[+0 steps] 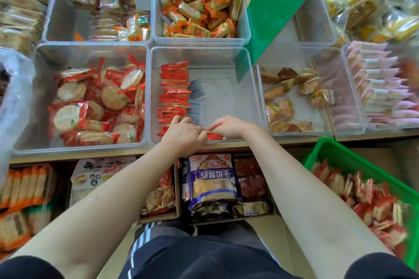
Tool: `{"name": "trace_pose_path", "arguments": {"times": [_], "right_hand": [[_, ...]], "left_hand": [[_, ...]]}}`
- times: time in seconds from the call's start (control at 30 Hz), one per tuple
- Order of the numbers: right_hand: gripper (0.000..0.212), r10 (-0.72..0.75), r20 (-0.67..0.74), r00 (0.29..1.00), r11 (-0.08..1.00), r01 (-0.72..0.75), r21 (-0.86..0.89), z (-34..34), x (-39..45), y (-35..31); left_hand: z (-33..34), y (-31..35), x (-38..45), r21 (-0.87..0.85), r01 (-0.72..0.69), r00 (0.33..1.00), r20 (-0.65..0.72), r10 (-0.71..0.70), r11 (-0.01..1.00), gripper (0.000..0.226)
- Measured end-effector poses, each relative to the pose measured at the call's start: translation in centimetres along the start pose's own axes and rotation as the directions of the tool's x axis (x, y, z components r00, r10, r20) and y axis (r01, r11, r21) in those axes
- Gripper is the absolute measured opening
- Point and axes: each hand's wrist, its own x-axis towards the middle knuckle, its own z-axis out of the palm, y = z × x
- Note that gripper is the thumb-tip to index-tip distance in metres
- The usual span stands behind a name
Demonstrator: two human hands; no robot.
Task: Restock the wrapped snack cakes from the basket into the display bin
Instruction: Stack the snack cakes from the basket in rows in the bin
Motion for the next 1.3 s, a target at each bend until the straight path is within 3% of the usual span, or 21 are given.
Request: {"name": "trace_pose_path", "arguments": {"times": [0.1, 0.23, 0.5, 0.57, 0.63, 0.73, 0.87, 1.0, 1.07, 1.17, 1.3], "right_hand": [[0.039, -0.015, 0.017, 1.0, 0.999, 0.016, -0.043, 0.0, -0.1, -0.1], [0.041, 0.021, -0.13, 0.991, 0.991, -0.003, 0.135, -0.6, -0.5, 0.6], [0.034, -0.002, -0.301, 0.954, 0.962, 0.084, 0.259, -1.1, -2.6, 2.3], [0.032, 0.041, -0.462, 0.886, 0.908, 0.16, 0.388, -1.4, -4.1, 3.0], [0.029, 0.14, -0.651, 0.746, 0.843, 0.255, 0.474, -1.8, -6.2, 4.4], [0.025, 0.348, -0.756, 0.554, 0.776, 0.282, 0.564, -1.7, -9.6, 8.7], [0.023, 0.596, -0.654, 0.467, 0.647, 0.203, 0.735, 0.3, -13.6, 17.3], [0.021, 0.761, -0.484, 0.433, 0.517, 0.048, 0.855, 4.1, -15.8, 26.3], [0.021, 0.816, -0.373, 0.442, 0.442, -0.061, 0.895, 6.3, -16.4, 30.0], [0.025, 0.838, -0.238, 0.491, 0.352, -0.153, 0.924, 9.5, -16.8, 34.2], [0.044, 0.807, -0.116, 0.58, 0.339, -0.293, 0.894, 12.3, -16.2, 37.4]], "left_hand": [[-0.2, 0.1, 0.0, -0.033, 0.019, 0.999, 0.026, -0.019, 0.999, 0.045], [-0.4, 0.2, 0.0, -0.049, 0.028, 0.998, -0.056, -0.031, 0.998, 0.04], [-0.9, 2.5, 1.1, -0.099, 0.023, 0.99, -0.134, -0.036, 0.995, 0.042], [-1.8, 3.9, 1.1, -0.151, 0.023, 0.973, -0.222, -0.056, 0.988, 0.036], [-3.1, 6.6, 1.5, -0.293, 0.013, 0.942, -0.317, -0.11, 0.956, 0.028], [-5.1, 12.8, 3.3, -0.463, -0.032, 0.955, -0.276, -0.11, 0.886, 0.029], [-4.2, 22.5, 6.6, -0.519, -0.137, 0.99, -0.096, 0.102, 0.844, 0.024], [0.7, 29.9, 9.0, -0.491, -0.106, 0.951, 0.204, 0.232, 0.864, 0.023], [3.6, 32.6, 9.8, -0.474, -0.05, 0.915, 0.331, 0.23, 0.879, 0.024], [7.4, 35.7, 10.6, -0.419, -0.017, 0.886, 0.415, 0.208, 0.908, 0.027], [11.3, 38.8, 11.5, -0.492, 0.172, 0.838, 0.528, 0.135, 0.854, 0.023]]}}
